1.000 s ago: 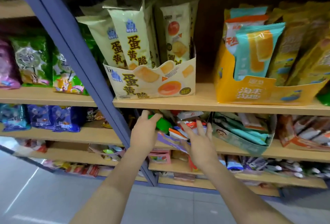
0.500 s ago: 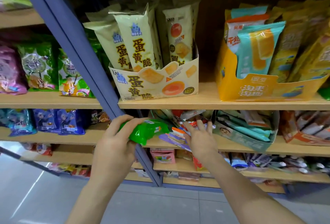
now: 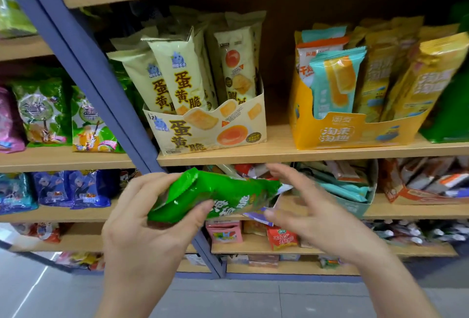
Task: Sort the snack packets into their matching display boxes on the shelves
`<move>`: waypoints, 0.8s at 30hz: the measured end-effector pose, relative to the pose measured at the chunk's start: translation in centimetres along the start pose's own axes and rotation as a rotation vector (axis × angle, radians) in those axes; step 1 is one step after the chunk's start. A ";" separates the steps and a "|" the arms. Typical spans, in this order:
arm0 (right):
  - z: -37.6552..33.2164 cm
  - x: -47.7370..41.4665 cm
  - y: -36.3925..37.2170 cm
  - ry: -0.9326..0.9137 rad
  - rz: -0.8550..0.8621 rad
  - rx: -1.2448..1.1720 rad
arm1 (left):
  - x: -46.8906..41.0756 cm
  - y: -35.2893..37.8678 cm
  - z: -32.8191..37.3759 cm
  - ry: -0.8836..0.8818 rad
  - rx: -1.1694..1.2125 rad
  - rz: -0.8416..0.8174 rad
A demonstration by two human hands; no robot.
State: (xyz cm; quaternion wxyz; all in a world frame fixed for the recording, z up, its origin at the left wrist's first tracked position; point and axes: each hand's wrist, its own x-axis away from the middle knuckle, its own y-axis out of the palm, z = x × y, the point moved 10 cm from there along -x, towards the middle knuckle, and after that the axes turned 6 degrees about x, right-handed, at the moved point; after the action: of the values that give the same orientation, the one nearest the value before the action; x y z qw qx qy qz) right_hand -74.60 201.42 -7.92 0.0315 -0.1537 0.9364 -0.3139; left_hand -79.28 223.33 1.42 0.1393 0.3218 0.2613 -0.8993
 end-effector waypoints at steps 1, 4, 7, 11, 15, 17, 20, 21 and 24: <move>-1.2 0.8 -0.2 -0.030 -0.007 0.187 | -0.5 0.7 1.0 0.013 0.032 -0.019; -3.5 1.8 -1.8 -0.135 0.188 0.418 | -1.8 3.2 4.3 0.038 0.180 -0.042; -2.6 3.6 -5.5 -0.136 0.420 0.201 | -3.0 6.5 6.7 -0.003 0.434 -0.048; 0.7 6.7 -12.1 -0.090 0.595 -0.167 | -3.8 12.7 10.6 0.011 0.609 -0.188; 5.1 10.2 -19.4 -0.052 0.804 -0.269 | -3.6 20.2 14.7 0.206 0.377 -0.336; 7.5 12.2 -23.6 -0.039 0.930 -0.306 | -3.5 24.1 16.5 0.310 0.263 -0.371; 10.3 15.5 -30.6 -0.070 1.116 -0.341 | -4.2 29.1 19.5 0.414 0.142 -0.364; 10.7 16.5 -32.8 -0.097 1.167 -0.336 | -4.8 30.5 20.4 0.433 0.099 -0.346; 11.6 17.9 -38.4 -0.245 1.225 -0.403 | -6.9 34.2 23.1 0.474 -0.031 -0.300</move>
State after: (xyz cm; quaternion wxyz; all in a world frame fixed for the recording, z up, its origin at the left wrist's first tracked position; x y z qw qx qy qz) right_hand -79.49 160.20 6.35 0.2815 0.3696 0.8847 -0.0378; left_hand -71.45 182.81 8.07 -0.0556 0.4788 0.3451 -0.8053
